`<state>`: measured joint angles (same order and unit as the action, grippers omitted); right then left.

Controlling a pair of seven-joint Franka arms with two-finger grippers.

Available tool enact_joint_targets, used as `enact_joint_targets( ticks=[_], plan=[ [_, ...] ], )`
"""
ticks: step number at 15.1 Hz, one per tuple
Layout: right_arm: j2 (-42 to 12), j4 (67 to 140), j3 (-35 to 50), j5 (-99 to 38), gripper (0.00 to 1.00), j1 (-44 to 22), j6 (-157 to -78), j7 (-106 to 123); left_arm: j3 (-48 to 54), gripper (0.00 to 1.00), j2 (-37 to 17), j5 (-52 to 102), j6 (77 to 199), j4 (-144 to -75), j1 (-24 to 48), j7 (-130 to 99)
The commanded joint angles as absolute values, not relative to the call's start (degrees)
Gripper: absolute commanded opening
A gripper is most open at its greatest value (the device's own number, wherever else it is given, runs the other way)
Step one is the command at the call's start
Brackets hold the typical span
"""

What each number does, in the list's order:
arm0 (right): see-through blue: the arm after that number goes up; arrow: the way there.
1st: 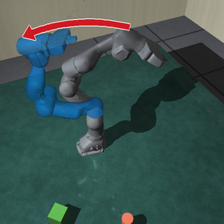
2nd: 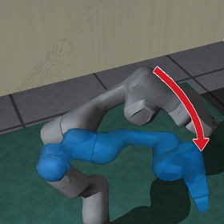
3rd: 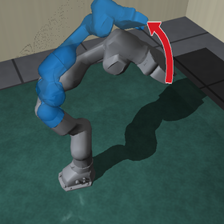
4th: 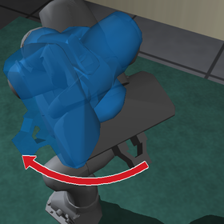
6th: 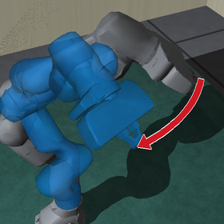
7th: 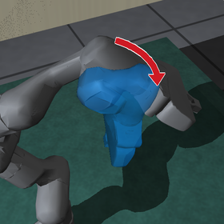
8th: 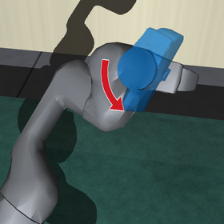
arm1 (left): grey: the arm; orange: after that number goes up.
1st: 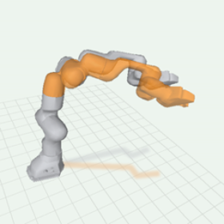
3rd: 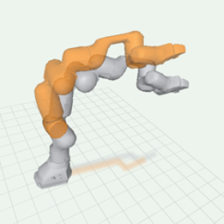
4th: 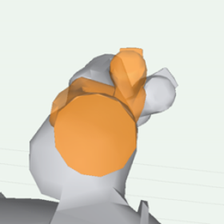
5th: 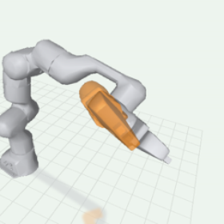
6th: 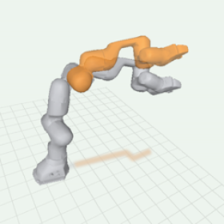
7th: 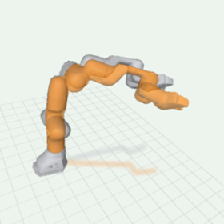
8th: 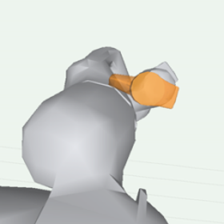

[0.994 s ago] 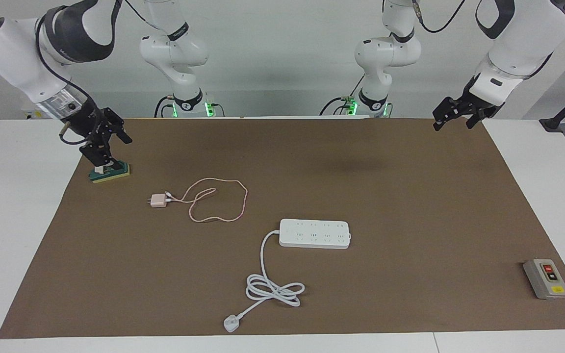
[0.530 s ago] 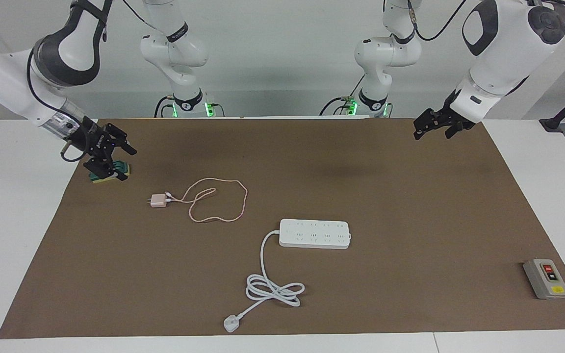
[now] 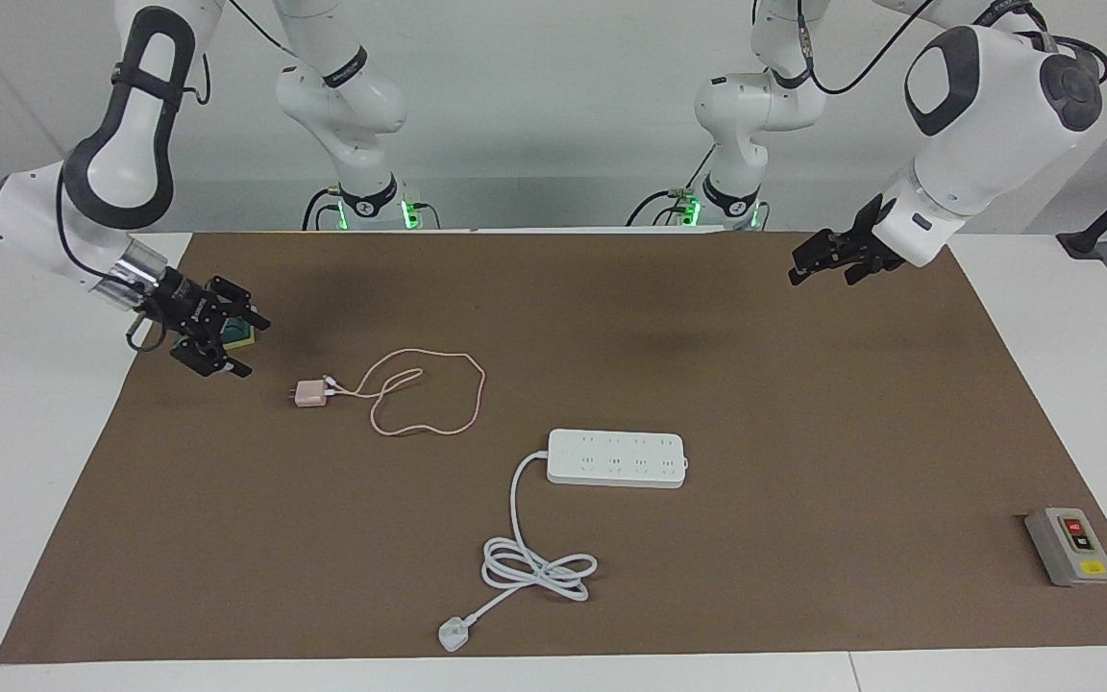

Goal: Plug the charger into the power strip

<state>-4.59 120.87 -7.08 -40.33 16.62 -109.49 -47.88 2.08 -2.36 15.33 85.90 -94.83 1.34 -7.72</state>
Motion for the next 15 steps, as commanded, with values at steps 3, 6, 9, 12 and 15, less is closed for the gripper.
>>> enact_joint_targets(
  ticks=[3, 6, 9, 12, 15],
  plan=[
    [-7.0, 122.3, -6.6, -44.1, 1.00, 19.4, -106.7, -38.9, 1.8, 1.00, -4.2, 21.6, 88.0, -94.5, 0.0, -7.6],
    [-7.6, 124.1, -6.6, -47.1, 1.00, 19.6, -104.9, -33.2, 1.7, 1.00, -4.3, 32.5, 86.6, -94.3, -3.5, -7.4],
    [-11.0, 124.1, -6.5, -48.0, 1.00, 19.3, -104.7, -27.4, 1.5, 1.00, -4.7, 40.0, 84.8, -94.4, -5.8, -5.4],
    [-13.8, 123.8, -6.5, -50.5, 1.00, 18.0, -105.8, -25.6, 1.7, 1.00, -5.3, 40.8, 84.5, -94.0, -6.9, -4.9],
    [-16.4, 119.5, -6.5, -51.0, 1.00, 17.0, -105.7, -26.0, 1.6, 1.00, -5.4, 46.7, 85.0, -93.9, -6.9, 2.9]
  ],
)
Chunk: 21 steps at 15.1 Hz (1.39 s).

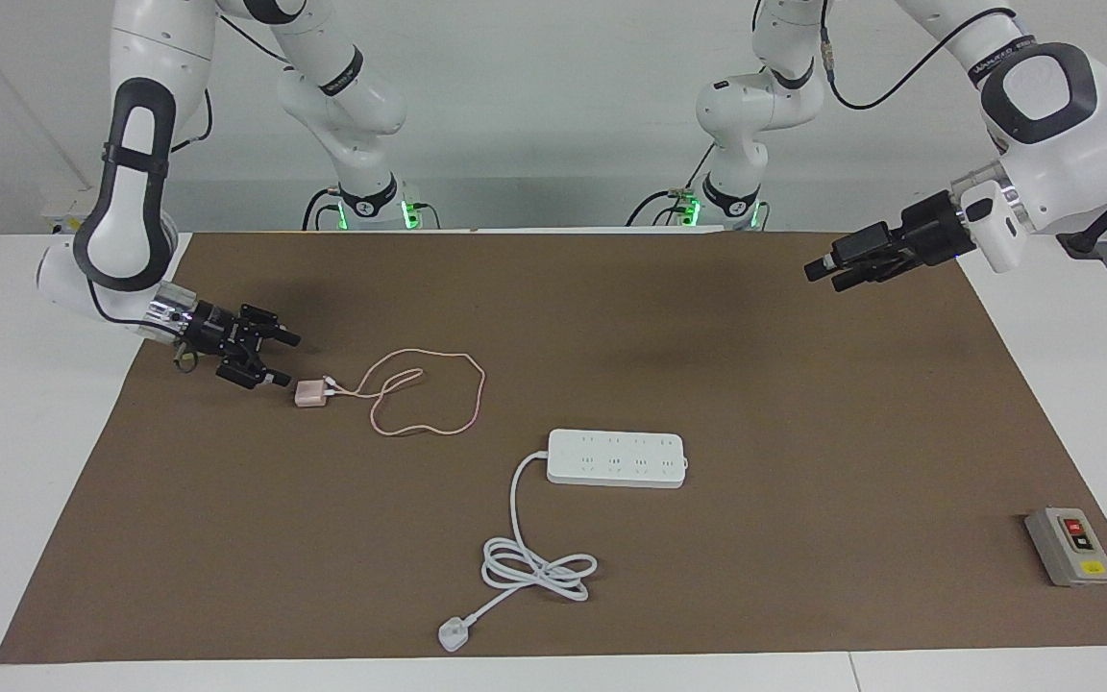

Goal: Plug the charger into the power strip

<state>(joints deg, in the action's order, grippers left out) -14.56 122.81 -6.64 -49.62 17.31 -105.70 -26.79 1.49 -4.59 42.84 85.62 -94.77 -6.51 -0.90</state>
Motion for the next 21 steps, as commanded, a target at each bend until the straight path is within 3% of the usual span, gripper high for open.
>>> enact_joint_targets(
  ticks=[1, 4, 12, 17, 21],
  plan=[
    [-17.7, 118.4, -6.5, -51.3, 1.00, 17.0, -105.7, -26.3, 1.6, 1.00, -6.8, 50.7, 85.0, -93.9, -6.9, 3.2],
    [-18.5, 118.0, -6.5, -51.9, 1.00, 17.0, -106.3, -26.2, 2.1, 1.00, -10.5, 61.5, 86.6, -94.0, -6.1, 6.1],
    [-19.9, 119.6, -6.5, -53.4, 1.00, 16.6, -107.6, -26.0, 2.2, 1.00, -11.6, 78.3, 90.8, -95.3, -1.5, 13.7],
    [-21.6, 118.7, -6.5, -53.5, 1.00, 16.6, -105.6, -26.0, 2.1, 1.00, -7.7, 87.7, 92.8, -107.4, 1.0, 20.5],
    [-21.6, 118.7, -6.5, -53.5, 1.00, 16.7, -104.7, -26.5, 2.1, 1.00, -1.2, 91.6, 95.0, -116.7, 2.8, 23.0]
  ],
)
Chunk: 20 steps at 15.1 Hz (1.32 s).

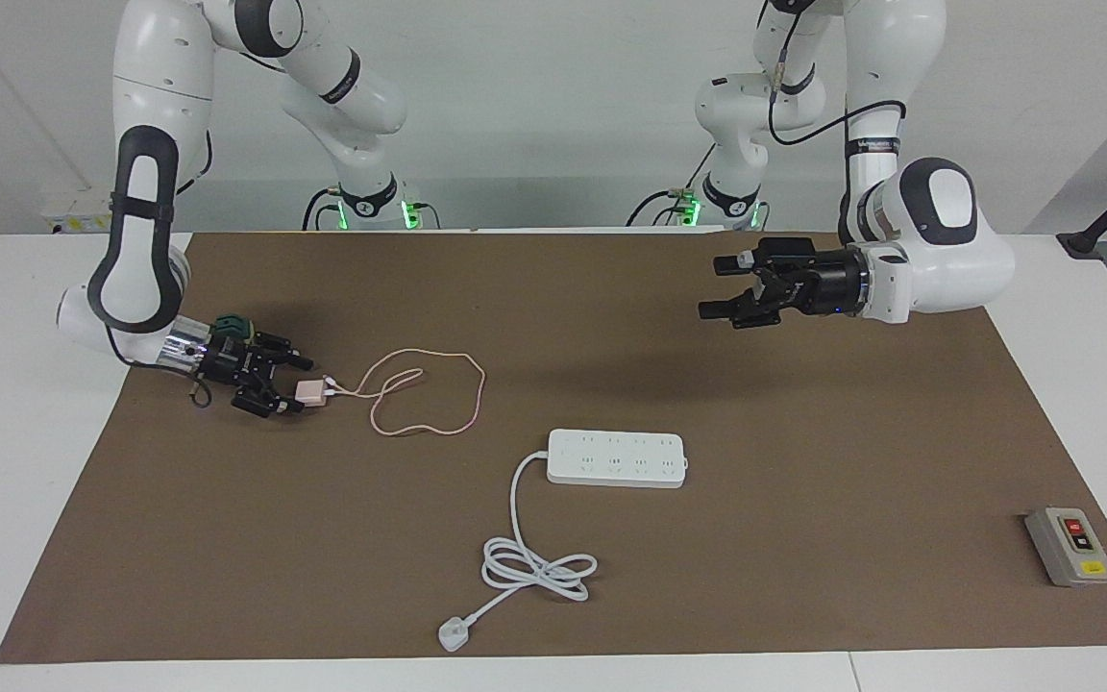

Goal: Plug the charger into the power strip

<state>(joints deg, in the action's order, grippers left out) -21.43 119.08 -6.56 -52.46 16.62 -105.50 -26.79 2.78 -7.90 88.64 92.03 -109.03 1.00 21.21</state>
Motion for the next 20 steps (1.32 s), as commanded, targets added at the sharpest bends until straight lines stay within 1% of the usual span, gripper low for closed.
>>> enact_joint_targets(
  ticks=[1, 5, 10, 15, 20],
  plan=[
    [-21.7, 118.7, -6.5, -53.6, 1.00, 16.6, -104.8, -26.5, 2.2, 1.00, -0.4, 93.0, 96.1, -118.4, 4.0, 23.8],
    [-22.0, 118.7, -6.5, -53.6, 1.00, 17.0, -104.8, -26.4, 2.1, 1.00, 0.4, 96.5, 96.9, -122.2, 5.9, 28.4],
    [-22.4, 118.7, -6.5, -53.7, 1.00, 17.6, -104.4, -26.4, 2.1, 1.00, 3.9, 96.7, 96.8, -128.6, 7.2, 31.1],
    [-22.4, 118.7, -6.5, -53.7, 0.98, 17.6, -104.3, -26.1, 2.1, 1.00, 3.8, 98.6, 96.9, -130.3, 8.4, 34.7],
    [-22.6, 118.7, -6.5, -53.7, 0.95, 17.6, -104.9, -25.9, 2.0, 1.00, 0.9, 99.9, 98.1, -131.0, 10.1, 40.3]
  ],
)
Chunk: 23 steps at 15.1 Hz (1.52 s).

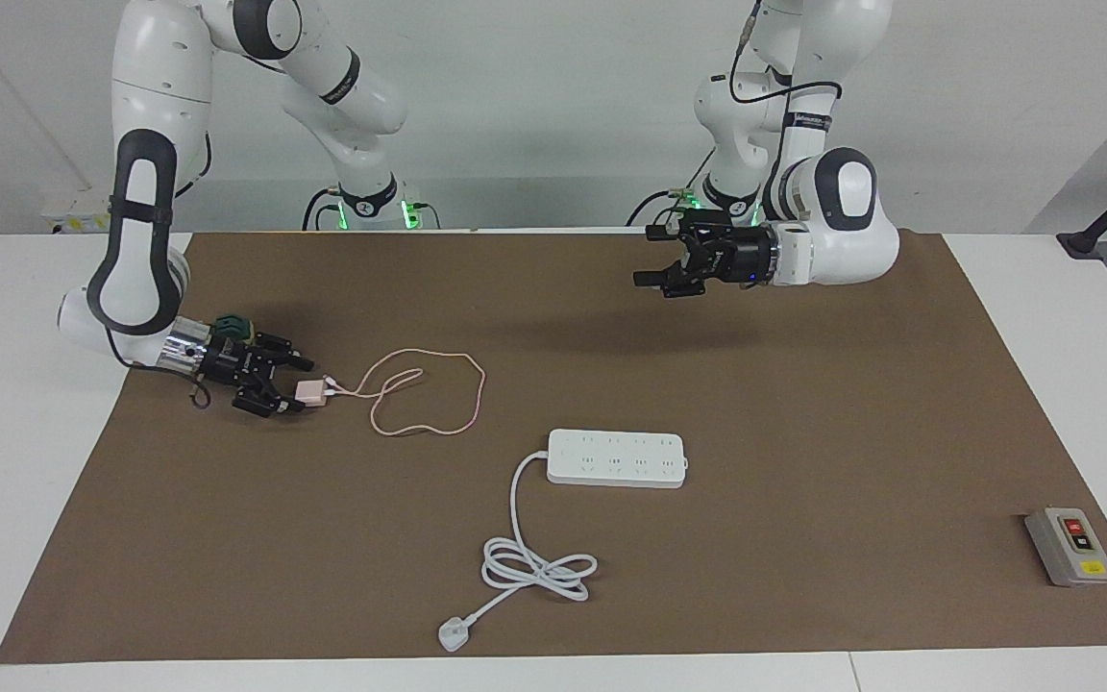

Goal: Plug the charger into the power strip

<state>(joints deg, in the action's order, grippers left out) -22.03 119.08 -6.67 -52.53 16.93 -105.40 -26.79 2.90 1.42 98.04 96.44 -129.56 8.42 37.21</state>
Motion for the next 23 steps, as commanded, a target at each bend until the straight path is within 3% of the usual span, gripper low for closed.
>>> enact_joint_targets(
  ticks=[1, 12, 16, 18, 23],
  plan=[
    [-22.8, 118.7, -6.5, -53.7, 0.94, 17.6, -104.8, -25.9, 2.0, 1.00, 1.0, 99.9, 98.6, -131.4, 10.5, 40.4],
    [-22.9, 118.7, -6.5, -53.7, 0.81, 17.7, -104.5, -25.7, 2.0, 1.00, 0.1, 102.6, 96.4, -135.1, 10.3, 46.7],
    [-22.9, 118.7, -6.5, -53.7, 0.70, 17.7, -104.4, -25.8, 2.0, 1.00, -1.7, 103.1, 95.7, -135.1, 10.3, 48.0],
    [-22.9, 118.7, -6.5, -53.8, 0.69, 17.8, -104.4, -25.8, 2.0, 1.00, -2.4, 103.2, 95.7, -135.1, 10.4, 48.9],
    [-22.9, 118.6, -6.5, -53.8, 0.51, 17.7, -104.3, -26.5, 1.9, 1.00, -6.1, 103.6, 96.1, -134.2, 10.7, 51.8]
  ],
)
